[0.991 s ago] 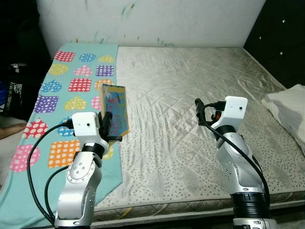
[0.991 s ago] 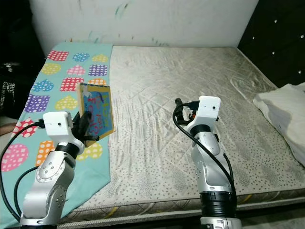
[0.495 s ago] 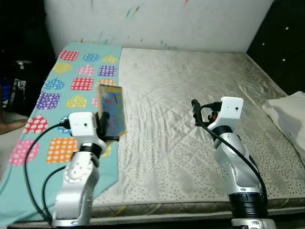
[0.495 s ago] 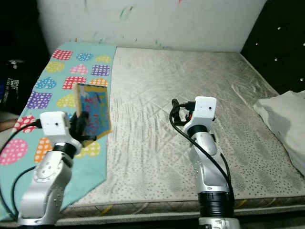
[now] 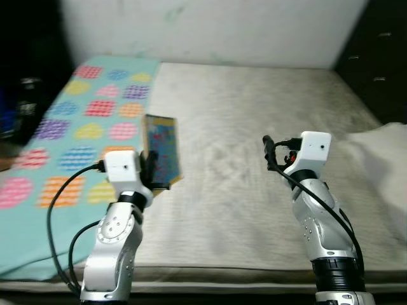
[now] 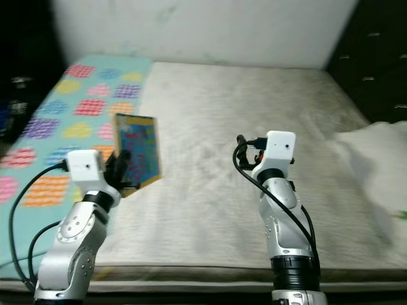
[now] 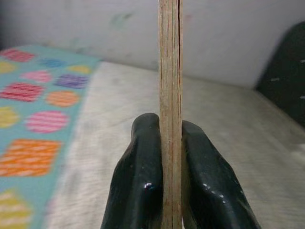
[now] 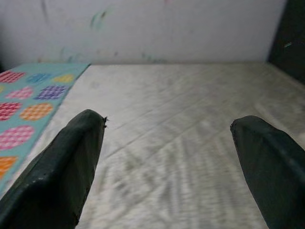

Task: Clean up the room

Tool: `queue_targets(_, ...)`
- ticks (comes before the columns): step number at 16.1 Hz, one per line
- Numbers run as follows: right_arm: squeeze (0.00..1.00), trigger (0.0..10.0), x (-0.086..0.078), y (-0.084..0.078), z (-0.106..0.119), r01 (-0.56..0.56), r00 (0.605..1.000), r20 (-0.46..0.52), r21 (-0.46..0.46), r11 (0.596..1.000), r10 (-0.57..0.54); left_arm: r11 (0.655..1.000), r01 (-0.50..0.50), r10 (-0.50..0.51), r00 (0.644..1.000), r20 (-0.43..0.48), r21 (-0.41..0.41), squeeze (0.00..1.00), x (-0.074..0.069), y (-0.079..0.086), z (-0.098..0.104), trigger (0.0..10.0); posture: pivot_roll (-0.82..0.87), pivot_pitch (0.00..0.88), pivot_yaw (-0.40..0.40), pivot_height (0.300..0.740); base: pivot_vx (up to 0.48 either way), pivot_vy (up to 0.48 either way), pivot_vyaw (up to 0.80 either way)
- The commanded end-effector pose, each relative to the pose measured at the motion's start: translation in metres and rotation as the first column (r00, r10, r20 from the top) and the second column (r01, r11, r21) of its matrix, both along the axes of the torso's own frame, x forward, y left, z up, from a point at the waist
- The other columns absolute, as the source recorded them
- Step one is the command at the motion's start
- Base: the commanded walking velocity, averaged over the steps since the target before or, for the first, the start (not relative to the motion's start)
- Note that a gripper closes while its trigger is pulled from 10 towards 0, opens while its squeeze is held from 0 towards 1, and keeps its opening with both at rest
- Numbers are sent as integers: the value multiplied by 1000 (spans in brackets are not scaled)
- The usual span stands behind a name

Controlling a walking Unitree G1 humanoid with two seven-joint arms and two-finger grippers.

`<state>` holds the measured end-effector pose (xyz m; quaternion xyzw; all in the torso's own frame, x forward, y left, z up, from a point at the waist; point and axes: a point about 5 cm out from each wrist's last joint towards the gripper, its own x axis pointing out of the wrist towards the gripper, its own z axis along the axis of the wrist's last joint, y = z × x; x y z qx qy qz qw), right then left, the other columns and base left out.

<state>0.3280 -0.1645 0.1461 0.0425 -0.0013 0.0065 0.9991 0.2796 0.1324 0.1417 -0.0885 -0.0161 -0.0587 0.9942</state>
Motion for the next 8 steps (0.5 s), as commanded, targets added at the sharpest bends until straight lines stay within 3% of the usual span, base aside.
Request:
queue_targets(1, 0, 10000, 1, 5, 5, -15, 1000, 18, 2, 1000, 15, 1000, -16, 16, 999, 34, 10, 0, 0, 7, 7, 10000, 21, 31, -29, 740, 0, -480, 0)
queue_targets(8, 0, 10000, 1, 5, 4, -17, 1000, 16, 1, 1000, 17, 1000, -16, 16, 999, 35, 9, 0, 0, 5, 7, 10000, 21, 31, -31, 740, 0, -480, -64)
